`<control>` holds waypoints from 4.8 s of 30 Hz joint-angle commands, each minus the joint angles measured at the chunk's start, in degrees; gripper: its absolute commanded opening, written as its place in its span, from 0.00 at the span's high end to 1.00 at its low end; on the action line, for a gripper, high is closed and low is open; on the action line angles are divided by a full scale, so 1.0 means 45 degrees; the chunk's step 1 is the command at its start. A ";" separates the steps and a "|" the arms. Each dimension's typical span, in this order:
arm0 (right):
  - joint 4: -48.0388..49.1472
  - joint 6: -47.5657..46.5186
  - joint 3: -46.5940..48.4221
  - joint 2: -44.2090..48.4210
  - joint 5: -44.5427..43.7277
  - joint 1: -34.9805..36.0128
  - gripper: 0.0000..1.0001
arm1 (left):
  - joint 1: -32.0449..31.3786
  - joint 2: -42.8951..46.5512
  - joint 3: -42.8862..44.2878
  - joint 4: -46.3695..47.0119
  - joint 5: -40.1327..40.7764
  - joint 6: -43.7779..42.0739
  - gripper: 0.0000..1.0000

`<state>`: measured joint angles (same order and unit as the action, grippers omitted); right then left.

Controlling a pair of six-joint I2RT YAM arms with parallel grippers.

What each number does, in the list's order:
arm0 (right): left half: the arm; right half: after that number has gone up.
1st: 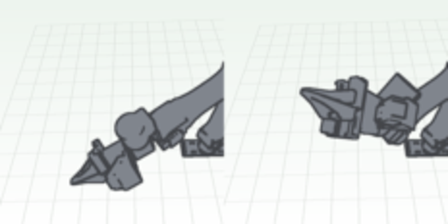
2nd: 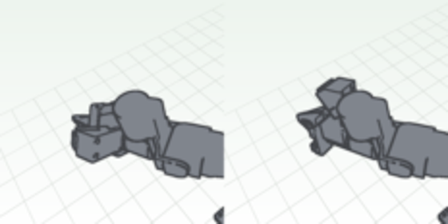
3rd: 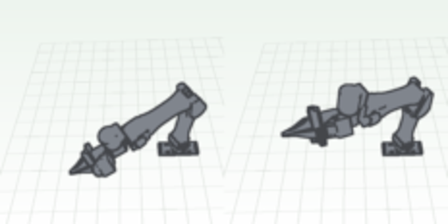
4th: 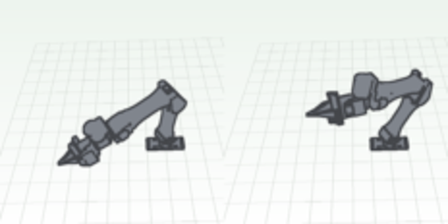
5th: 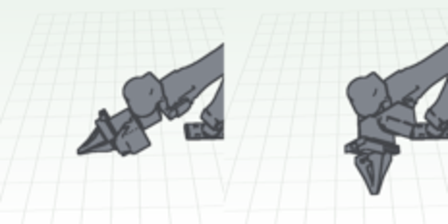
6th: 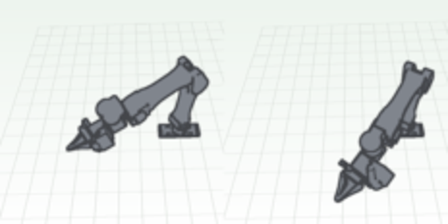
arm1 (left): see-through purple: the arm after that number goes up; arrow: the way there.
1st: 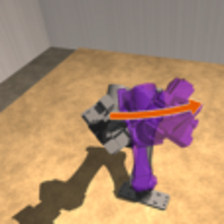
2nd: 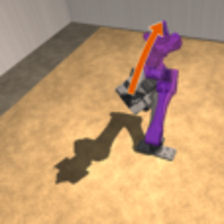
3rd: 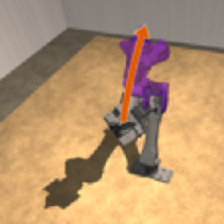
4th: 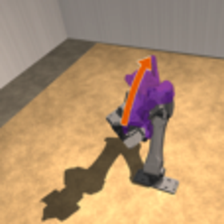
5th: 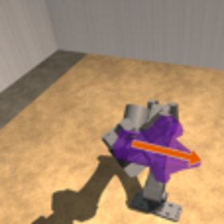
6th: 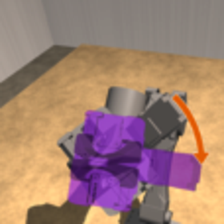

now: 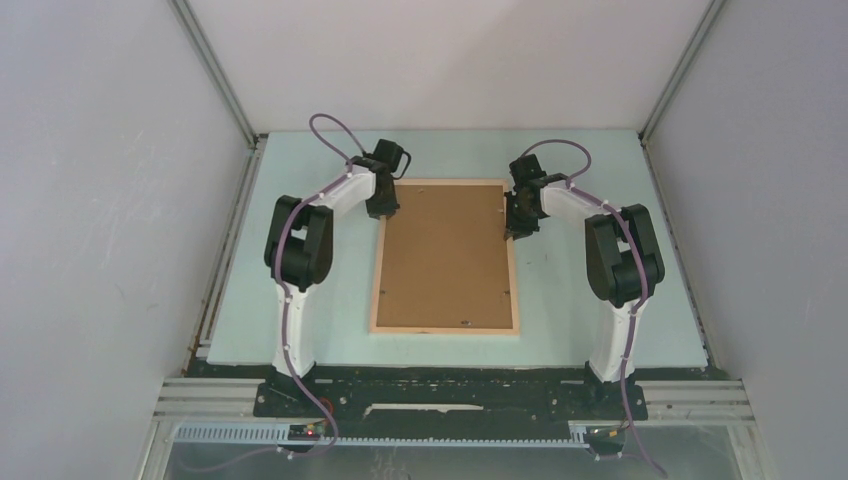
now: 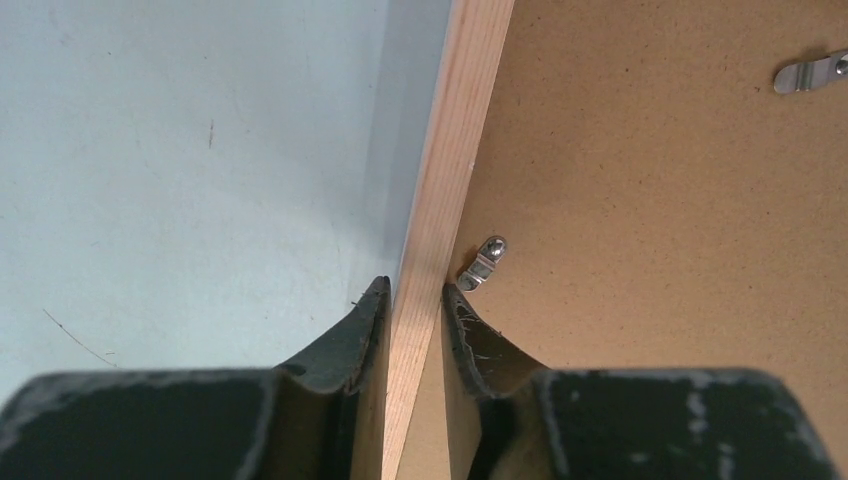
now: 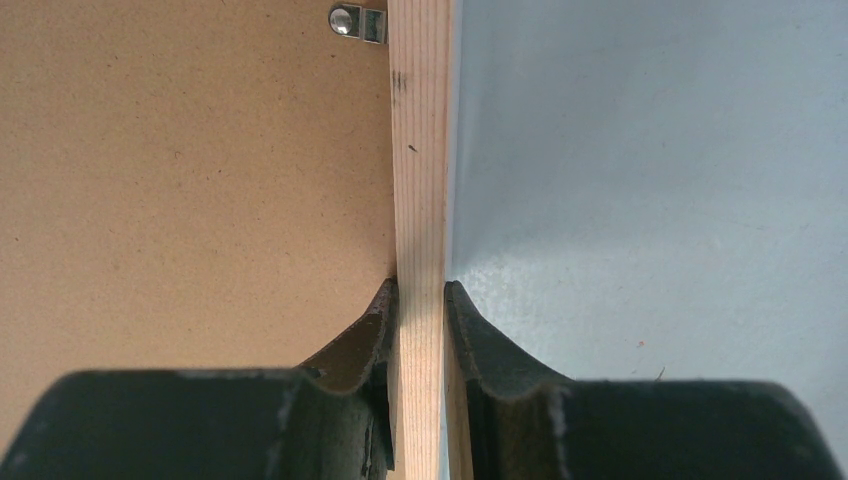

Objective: Put the photo into the frame
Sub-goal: Install the photo frame at the center of the board.

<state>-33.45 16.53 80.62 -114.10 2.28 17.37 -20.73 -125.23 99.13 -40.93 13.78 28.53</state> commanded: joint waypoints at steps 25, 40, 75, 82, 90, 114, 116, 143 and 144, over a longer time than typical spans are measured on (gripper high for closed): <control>-0.0238 -0.0336 0.0015 0.0319 0.0226 0.0316 0.96 | -0.0044 0.1554 -0.1385 0.1960 -0.1008 0.0206 0.49; -0.0278 -0.0354 0.0055 0.0345 0.0235 0.0298 0.96 | 0.0017 0.0573 -0.0436 0.0929 -0.0141 -0.0197 0.50; -0.0299 -0.0344 0.0094 0.0309 0.0233 0.0350 0.96 | 0.0574 0.0001 -0.0695 0.1262 -0.0128 -0.0012 0.77; -0.0320 -0.0358 0.0097 0.0332 0.0244 0.0376 0.97 | 0.0722 -0.0154 -0.0417 0.1260 -0.0496 0.0842 0.82; -0.0306 -0.0352 0.0086 0.0284 0.0283 0.0378 0.97 | 0.0775 0.0185 -0.0489 0.1245 -0.0200 0.0826 0.86; -0.0615 -0.0205 0.0301 0.0222 0.0511 0.0373 0.89 | 0.1374 0.5683 -0.4280 0.2127 -0.3255 -0.0123 0.34; -0.0729 -0.0133 0.0346 0.0242 0.0472 0.0350 0.84 | 0.1374 0.6316 -0.5331 0.2324 -0.3758 -0.0168 0.32; -0.0276 0.1633 -0.0844 0.0762 0.0861 -0.0554 0.93 | 0.0281 1.4996 -1.5461 0.4112 -0.3231 0.4070 0.01; -0.0197 0.1891 -0.0935 0.0732 0.1183 -0.0719 1.00 | 0.0289 1.5475 -1.5691 0.4165 -0.3262 0.4296 0.01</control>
<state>-35.29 19.20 78.61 -112.81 5.85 16.12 -19.38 -64.23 33.63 -25.36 -1.67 39.18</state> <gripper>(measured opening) 0.124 0.981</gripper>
